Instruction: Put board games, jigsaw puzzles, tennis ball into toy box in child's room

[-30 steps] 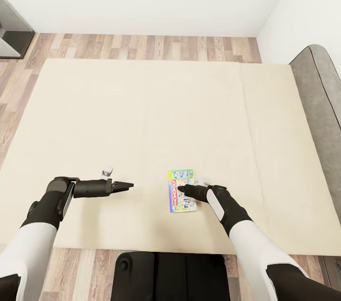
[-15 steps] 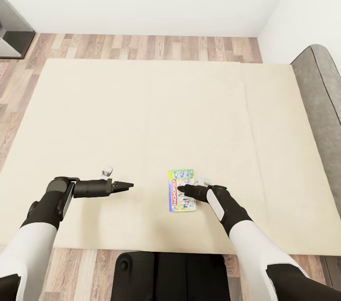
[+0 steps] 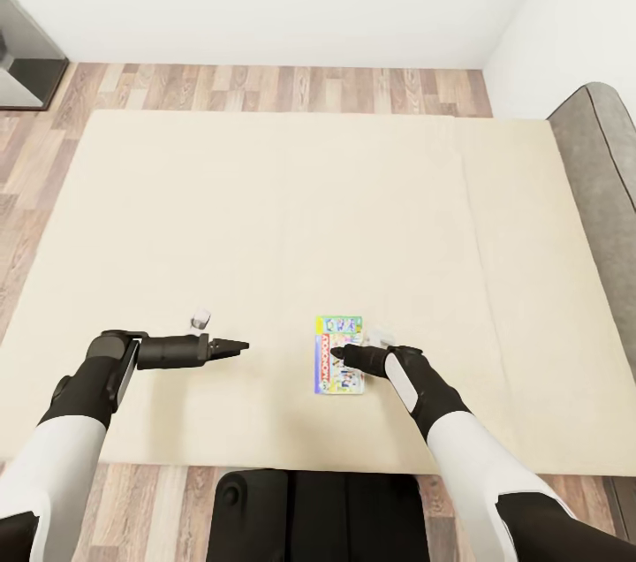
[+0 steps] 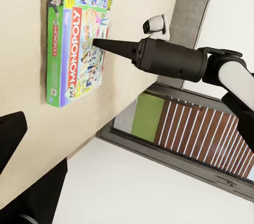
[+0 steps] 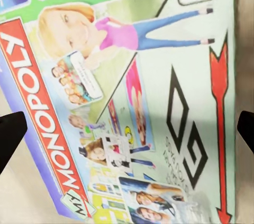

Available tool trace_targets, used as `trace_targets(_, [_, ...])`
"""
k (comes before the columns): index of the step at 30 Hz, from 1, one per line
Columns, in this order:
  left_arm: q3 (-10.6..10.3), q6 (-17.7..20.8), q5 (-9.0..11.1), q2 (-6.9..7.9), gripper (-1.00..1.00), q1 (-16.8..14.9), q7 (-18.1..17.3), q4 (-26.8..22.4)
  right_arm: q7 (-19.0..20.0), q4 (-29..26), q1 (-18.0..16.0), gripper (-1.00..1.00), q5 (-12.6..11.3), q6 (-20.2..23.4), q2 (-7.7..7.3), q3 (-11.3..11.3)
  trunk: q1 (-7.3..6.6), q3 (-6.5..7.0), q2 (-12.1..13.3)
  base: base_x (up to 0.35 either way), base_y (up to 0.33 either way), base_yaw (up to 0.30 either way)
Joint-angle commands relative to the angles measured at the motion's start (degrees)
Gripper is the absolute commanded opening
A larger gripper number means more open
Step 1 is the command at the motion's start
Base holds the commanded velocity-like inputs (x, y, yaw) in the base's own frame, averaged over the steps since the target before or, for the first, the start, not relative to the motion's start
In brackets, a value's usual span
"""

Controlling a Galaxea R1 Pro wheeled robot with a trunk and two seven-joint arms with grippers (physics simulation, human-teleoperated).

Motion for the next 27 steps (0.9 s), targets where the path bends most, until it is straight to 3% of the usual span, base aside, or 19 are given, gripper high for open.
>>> trace_targets(1, [0.13,0.6,-0.6,-0.03,1.0,-0.03,-0.51,-0.05,0.06,-0.07,-0.01,1.0,-0.1,0.29,0.01,-0.04,0.03,-0.06,-0.09,0.0,0.039,0.0])
trace_targets(27, [0.16,0.6,-0.6,0.05,1.0,-0.03,-0.51,-0.02,0.13,-0.07,-0.01,1.0,-0.1,0.29,0.01,-0.04,0.03,-0.06,-0.09,0.0,0.066,0.0])
